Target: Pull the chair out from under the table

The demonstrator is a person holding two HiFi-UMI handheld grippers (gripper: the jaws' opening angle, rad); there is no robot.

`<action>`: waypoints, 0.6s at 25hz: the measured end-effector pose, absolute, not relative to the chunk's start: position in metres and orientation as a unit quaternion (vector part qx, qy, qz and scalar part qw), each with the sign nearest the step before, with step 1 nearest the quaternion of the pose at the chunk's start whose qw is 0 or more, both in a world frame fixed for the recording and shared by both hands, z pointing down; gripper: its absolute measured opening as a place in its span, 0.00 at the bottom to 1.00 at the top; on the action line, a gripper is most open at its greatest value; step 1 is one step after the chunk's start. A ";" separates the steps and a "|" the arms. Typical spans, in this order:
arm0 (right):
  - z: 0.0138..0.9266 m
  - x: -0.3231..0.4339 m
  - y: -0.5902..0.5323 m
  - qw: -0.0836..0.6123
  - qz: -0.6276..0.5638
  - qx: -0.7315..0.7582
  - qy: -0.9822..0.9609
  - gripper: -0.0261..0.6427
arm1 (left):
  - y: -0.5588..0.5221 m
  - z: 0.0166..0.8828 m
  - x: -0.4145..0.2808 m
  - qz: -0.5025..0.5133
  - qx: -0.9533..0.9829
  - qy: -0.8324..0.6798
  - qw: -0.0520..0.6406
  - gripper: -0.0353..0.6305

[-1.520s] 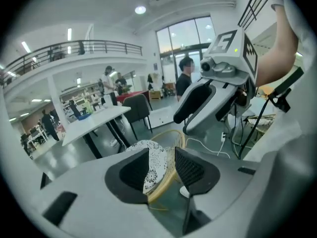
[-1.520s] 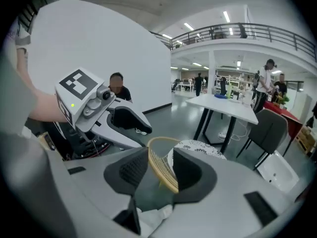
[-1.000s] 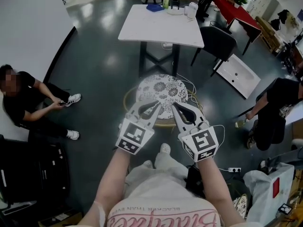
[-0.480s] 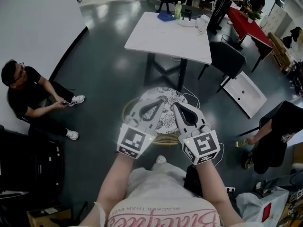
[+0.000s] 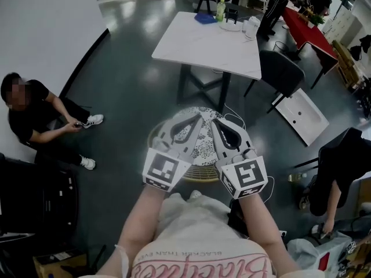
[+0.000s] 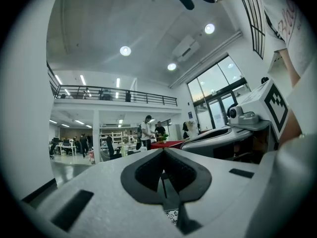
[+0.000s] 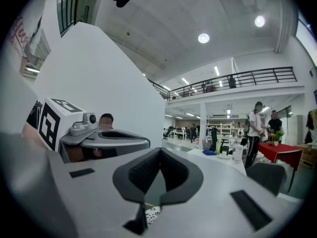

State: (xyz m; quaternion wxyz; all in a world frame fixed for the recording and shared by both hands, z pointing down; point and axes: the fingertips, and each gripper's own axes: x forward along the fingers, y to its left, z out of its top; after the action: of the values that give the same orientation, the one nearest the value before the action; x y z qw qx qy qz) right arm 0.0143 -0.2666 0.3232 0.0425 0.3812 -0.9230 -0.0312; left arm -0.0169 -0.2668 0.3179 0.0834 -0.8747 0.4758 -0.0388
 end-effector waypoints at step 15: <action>0.306 0.011 -0.284 0.027 -0.036 0.418 -0.908 0.05 | -0.280 0.291 -0.011 -0.015 -0.885 0.453 0.108 0.06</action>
State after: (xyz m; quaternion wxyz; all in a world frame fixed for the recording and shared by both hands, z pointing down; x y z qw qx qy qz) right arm 0.0115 -0.2839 0.3063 0.0275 0.4176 -0.9075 -0.0360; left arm -0.0111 -0.2802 0.2907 0.1077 -0.8848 0.4530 -0.0152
